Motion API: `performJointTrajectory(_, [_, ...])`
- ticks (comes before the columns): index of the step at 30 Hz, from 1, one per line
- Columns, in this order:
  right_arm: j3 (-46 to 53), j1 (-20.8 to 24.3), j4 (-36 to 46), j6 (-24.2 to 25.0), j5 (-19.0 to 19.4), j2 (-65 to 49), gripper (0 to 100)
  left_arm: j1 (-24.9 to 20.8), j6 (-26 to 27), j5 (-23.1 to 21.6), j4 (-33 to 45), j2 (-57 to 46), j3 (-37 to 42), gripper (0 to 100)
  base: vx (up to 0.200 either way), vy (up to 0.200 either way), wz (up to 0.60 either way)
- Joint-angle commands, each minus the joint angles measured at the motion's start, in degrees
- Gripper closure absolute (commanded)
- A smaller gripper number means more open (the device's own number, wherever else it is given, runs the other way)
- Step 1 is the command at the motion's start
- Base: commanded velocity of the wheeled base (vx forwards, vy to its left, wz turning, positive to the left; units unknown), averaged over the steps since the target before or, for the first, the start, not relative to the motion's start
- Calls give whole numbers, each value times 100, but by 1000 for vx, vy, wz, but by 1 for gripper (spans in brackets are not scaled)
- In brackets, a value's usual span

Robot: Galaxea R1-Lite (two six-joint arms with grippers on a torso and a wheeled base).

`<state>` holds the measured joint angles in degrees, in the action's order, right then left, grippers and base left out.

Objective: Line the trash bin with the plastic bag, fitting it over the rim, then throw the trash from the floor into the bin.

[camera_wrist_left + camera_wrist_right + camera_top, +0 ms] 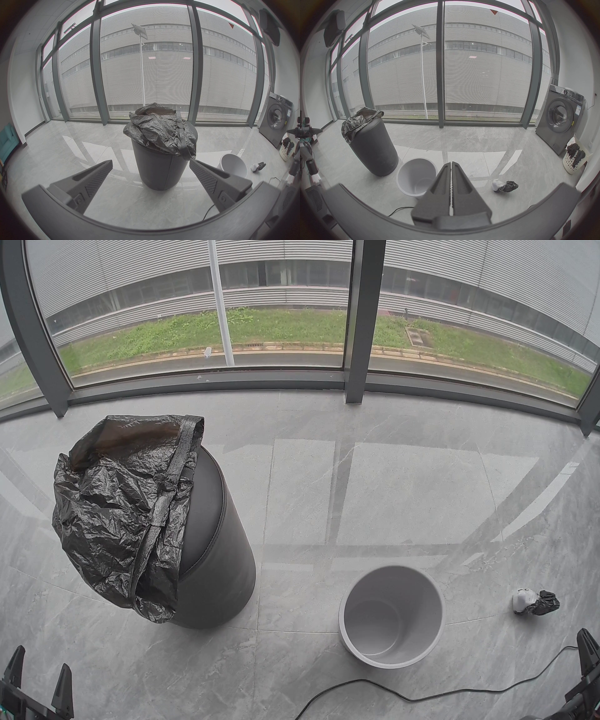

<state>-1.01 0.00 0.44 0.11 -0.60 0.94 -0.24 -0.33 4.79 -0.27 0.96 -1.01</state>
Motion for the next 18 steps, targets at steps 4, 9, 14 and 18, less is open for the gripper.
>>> performJointTrajectory(4, [84,0,0,-2,7,-68,100,-2,-2,4,-8,-96,101,0,0,0,0])
performJointTrajectory(9, [84,9,0,-2,7,-76,100,-2,15,4,0,-96,101,0,0,0,0])
performJointTrajectory(14, [84,9,0,7,7,-76,100,-2,24,-13,9,-96,101,0,0,0,0])
performJointTrajectory(18, [84,0,0,15,7,-76,100,-11,50,-92,36,-70,101,0,0,100,0])
